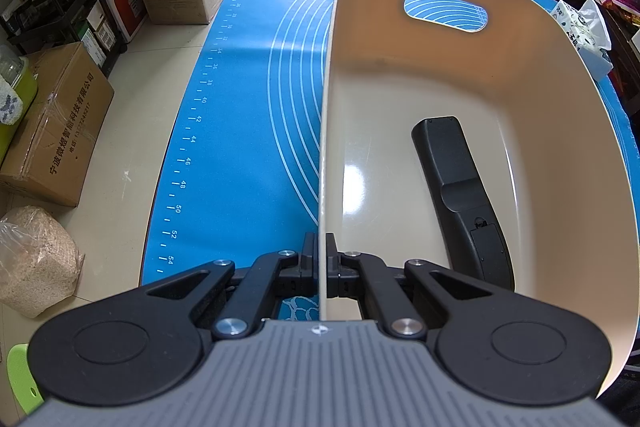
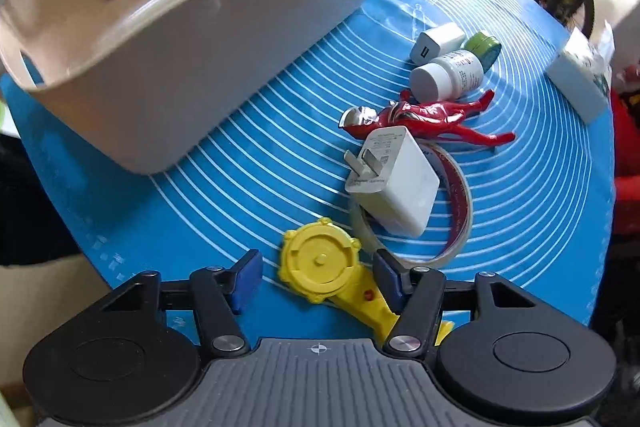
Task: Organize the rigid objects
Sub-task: 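Move the right tool to the yellow plastic tool and grasp it, then carry the yellow tool into the bin and open the right tool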
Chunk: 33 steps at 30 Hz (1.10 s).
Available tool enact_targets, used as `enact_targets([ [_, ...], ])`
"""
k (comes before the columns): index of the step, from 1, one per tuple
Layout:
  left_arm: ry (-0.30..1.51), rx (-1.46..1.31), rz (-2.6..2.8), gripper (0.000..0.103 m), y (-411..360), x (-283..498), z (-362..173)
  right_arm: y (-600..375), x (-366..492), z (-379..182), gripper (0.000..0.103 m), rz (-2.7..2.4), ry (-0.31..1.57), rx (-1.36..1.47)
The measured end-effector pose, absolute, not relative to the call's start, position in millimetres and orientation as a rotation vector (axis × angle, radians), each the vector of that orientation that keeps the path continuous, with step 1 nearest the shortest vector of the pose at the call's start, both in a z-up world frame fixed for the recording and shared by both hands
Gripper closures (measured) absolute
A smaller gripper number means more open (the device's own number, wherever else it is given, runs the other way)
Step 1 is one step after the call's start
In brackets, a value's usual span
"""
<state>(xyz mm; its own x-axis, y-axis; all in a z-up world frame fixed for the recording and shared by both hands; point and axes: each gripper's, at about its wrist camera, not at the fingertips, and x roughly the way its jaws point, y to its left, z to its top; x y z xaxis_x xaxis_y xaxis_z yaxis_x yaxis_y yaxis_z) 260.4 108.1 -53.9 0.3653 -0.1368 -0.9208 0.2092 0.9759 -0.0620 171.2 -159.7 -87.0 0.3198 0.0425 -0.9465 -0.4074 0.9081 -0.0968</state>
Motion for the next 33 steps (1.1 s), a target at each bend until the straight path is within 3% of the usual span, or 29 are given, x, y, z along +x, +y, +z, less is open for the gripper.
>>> enact_targets([
  [3,1.177,0.070,-0.222,0.100,108.2,260.4,-54.0,-159.9,173.7,-92.8,0.037,0.315,1.225,-0.361],
  [8,1.177,0.069,-0.225,0.100,108.3,260.4,-54.1,-161.3,171.1,-90.9,0.051,0.330,1.208,-0.346],
  [18,1.178,0.066,-0.226,0.100,108.4,260.8,-54.1,-169.2,152.6,-75.6,0.051,0.265,1.116,-0.252],
  [33,1.179,0.063,-0.226,0.100,108.9,260.9,-53.8,-176.5,155.2,0.3,0.051,0.114,0.868,-0.183],
])
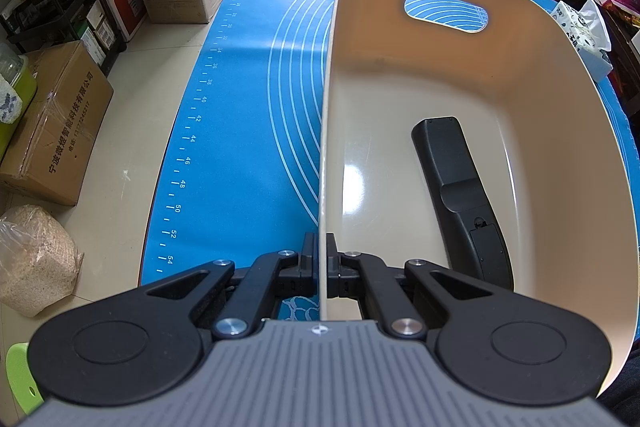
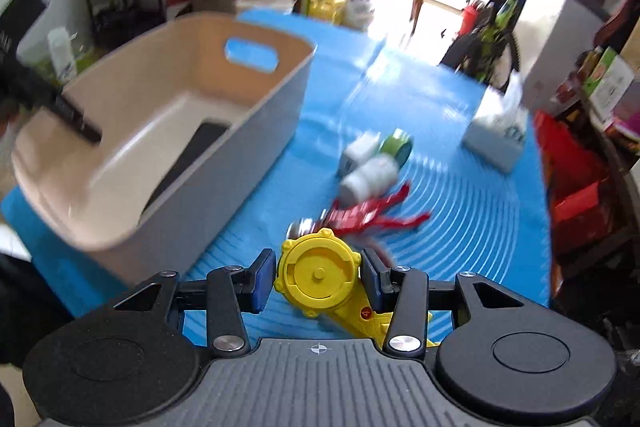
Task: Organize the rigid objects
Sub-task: 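Carry the yellow tool into the bin and open the right tool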
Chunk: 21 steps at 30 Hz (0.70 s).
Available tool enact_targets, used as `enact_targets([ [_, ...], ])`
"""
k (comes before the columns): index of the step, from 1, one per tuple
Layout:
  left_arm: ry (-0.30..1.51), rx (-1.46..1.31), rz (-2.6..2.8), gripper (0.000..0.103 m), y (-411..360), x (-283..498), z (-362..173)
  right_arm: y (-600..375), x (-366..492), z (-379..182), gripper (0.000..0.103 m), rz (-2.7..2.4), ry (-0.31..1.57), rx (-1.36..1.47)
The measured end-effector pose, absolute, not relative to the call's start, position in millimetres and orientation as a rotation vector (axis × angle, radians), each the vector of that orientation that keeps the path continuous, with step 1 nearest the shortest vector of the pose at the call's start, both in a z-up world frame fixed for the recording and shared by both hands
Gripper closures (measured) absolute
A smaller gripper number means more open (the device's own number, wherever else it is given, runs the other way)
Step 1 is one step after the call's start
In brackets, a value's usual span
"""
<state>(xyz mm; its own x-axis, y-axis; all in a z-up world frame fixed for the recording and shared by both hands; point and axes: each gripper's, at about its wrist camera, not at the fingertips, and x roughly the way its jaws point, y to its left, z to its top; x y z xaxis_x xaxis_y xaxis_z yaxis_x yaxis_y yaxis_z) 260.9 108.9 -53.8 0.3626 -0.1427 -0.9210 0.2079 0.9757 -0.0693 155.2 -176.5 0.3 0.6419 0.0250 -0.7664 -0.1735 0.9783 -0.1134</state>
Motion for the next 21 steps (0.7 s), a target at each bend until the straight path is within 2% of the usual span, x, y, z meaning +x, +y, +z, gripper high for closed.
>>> enact_targets([
  [11,1.178,0.063,-0.226,0.100,108.8,261.1,-53.8,-143.5,209.9,43.8,0.051,0.062,0.661,-0.151],
  [21,1.178,0.063,-0.225,0.100,108.5,261.3,-53.8,-78.8,250.6,36.8,0.051,0.178,0.640,-0.140],
])
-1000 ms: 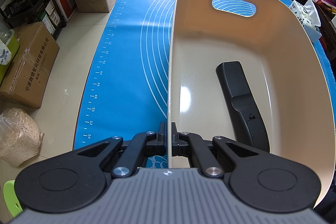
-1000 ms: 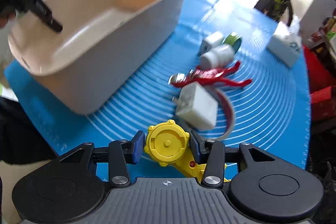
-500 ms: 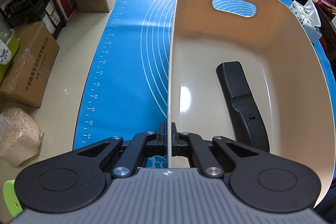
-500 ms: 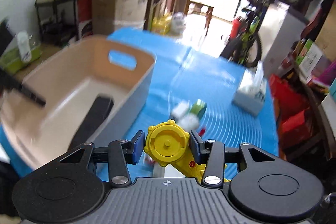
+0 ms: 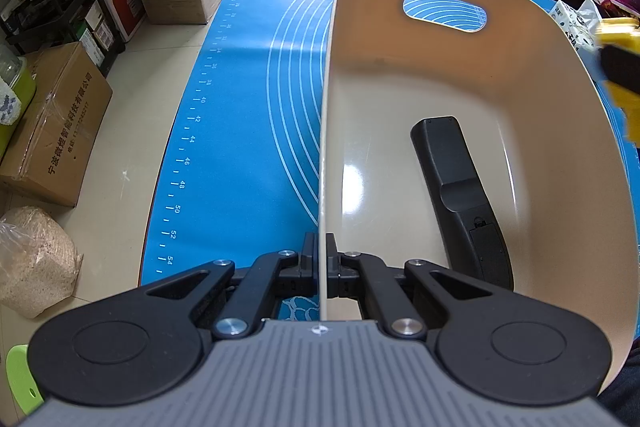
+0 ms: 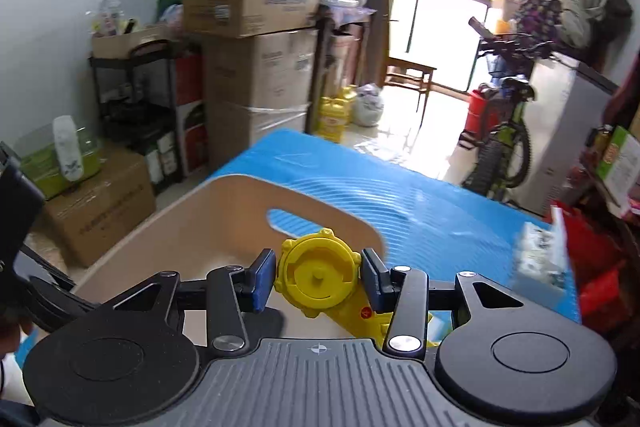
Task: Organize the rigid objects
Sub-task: 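Carry the yellow tool into the bin and open the right tool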
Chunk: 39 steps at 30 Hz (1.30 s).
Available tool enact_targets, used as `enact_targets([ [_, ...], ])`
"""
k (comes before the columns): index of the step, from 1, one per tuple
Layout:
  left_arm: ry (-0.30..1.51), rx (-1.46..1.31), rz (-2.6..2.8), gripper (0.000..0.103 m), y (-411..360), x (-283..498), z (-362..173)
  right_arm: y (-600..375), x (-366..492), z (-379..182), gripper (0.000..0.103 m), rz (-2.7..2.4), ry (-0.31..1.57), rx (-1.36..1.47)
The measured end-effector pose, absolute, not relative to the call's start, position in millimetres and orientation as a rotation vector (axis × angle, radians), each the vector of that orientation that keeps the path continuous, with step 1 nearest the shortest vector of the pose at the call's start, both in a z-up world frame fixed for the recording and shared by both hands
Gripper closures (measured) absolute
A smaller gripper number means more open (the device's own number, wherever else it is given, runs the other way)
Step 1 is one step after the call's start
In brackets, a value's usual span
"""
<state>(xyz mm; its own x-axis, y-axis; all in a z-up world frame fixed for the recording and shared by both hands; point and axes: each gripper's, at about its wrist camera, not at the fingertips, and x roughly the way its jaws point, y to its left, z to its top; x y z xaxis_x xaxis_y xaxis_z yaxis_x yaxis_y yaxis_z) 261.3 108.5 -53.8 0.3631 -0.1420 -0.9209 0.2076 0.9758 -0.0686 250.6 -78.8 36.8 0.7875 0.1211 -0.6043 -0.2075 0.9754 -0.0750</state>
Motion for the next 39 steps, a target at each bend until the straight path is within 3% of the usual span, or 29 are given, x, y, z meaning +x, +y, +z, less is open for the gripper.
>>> enact_targets([
  [12,1.178,0.065,-0.230,0.100,109.1,262.3,-53.3,-34.7,268.9,0.6,0.054,0.209,0.710,-0.217],
  [28,1.177,0.064,-0.232,0.100,111.8,261.9,-53.6,-3.4,250.5,0.8,0.054,0.177,0.576,-0.480],
  [39,1.177,0.066,-0.234,0.100,112.6,262.1,-54.3,20.7,255.6,-22.1,0.054,0.297,0.672,-0.476],
])
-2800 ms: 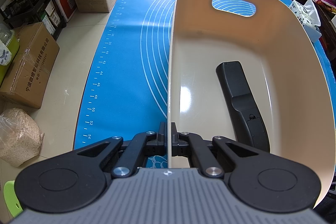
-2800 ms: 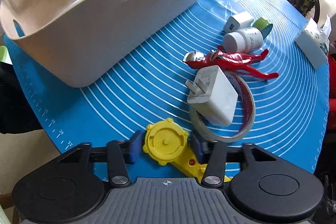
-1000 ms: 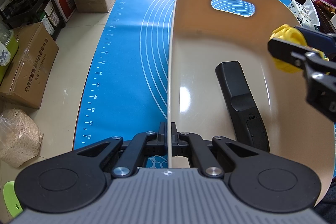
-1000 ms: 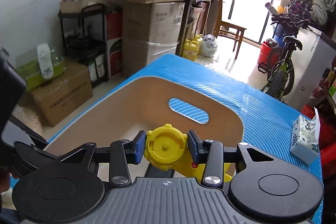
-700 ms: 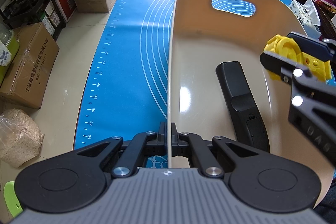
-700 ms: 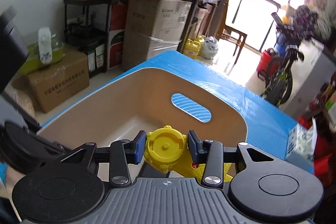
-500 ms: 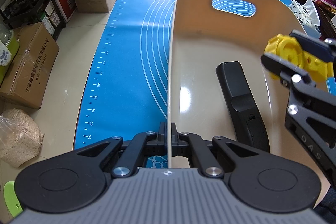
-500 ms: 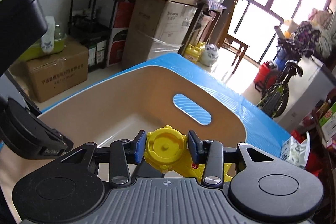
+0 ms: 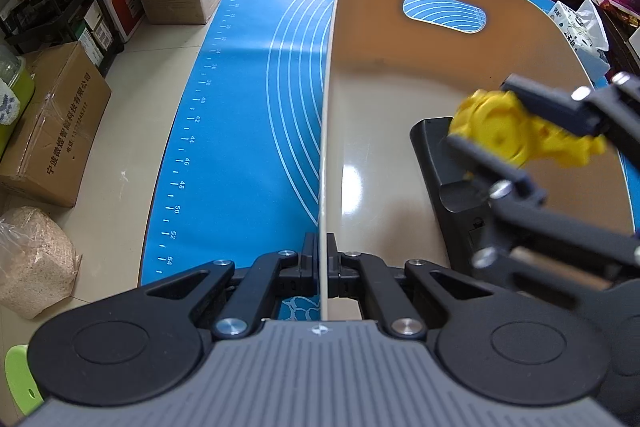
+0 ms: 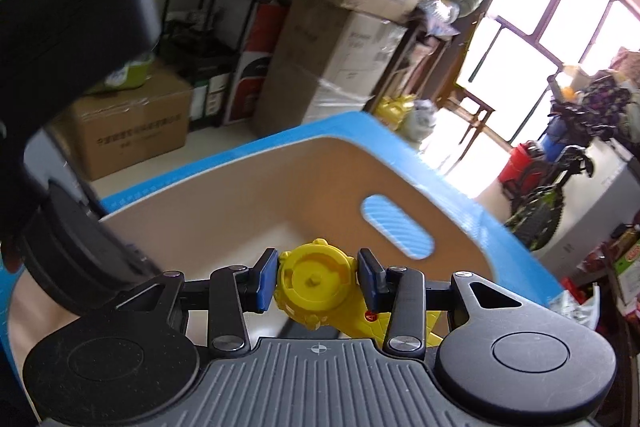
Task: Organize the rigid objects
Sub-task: 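Carry the yellow tool into the bin and open the right tool, then move the right tool to the white charger and grasp it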
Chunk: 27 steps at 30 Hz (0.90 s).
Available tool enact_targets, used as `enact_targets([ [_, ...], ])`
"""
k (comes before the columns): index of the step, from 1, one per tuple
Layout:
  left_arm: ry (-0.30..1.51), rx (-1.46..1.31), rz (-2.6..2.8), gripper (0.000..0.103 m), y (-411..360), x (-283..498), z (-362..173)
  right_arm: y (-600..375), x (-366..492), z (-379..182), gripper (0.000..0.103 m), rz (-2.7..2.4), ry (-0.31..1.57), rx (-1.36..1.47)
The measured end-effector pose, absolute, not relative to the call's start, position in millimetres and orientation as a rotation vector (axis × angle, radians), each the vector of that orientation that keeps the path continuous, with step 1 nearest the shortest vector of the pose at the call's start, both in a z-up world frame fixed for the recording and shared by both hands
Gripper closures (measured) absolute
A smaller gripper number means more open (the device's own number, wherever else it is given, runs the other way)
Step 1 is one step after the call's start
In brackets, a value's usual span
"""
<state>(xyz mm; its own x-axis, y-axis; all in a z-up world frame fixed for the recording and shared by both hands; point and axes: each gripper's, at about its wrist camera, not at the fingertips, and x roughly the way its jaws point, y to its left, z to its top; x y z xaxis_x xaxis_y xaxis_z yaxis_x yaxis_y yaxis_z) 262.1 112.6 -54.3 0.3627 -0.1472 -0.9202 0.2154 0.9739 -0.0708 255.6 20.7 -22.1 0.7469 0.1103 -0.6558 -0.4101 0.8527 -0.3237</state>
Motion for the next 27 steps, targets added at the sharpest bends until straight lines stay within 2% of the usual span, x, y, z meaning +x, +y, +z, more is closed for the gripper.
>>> enact_targets([
  [9,1.177,0.072,-0.234,0.100,110.5,261.6,-53.7,3.5,278.7,-36.1,0.053,0.283,0.852,-0.324],
  [21,1.177,0.074,-0.233,0.100,110.6,261.8,-53.6,-14.8,271.1,-23.2,0.051,0.245,0.858,-0.260],
  [22,1.177,0.074,-0.233,0.100,110.7,261.9,-53.6,-18.7,269.2,-18.6,0.050,0.239,0.849,-0.248],
  [25,1.177,0.073,-0.233,0.100,110.6,261.9,-53.6,-34.6,258.5,-2.9,0.037,0.218,0.807,-0.206],
  [27,1.178,0.073,-0.233,0.100,110.5,261.9,-53.6,-48.0,251.0,7.8,0.037,0.197,0.782,-0.182],
])
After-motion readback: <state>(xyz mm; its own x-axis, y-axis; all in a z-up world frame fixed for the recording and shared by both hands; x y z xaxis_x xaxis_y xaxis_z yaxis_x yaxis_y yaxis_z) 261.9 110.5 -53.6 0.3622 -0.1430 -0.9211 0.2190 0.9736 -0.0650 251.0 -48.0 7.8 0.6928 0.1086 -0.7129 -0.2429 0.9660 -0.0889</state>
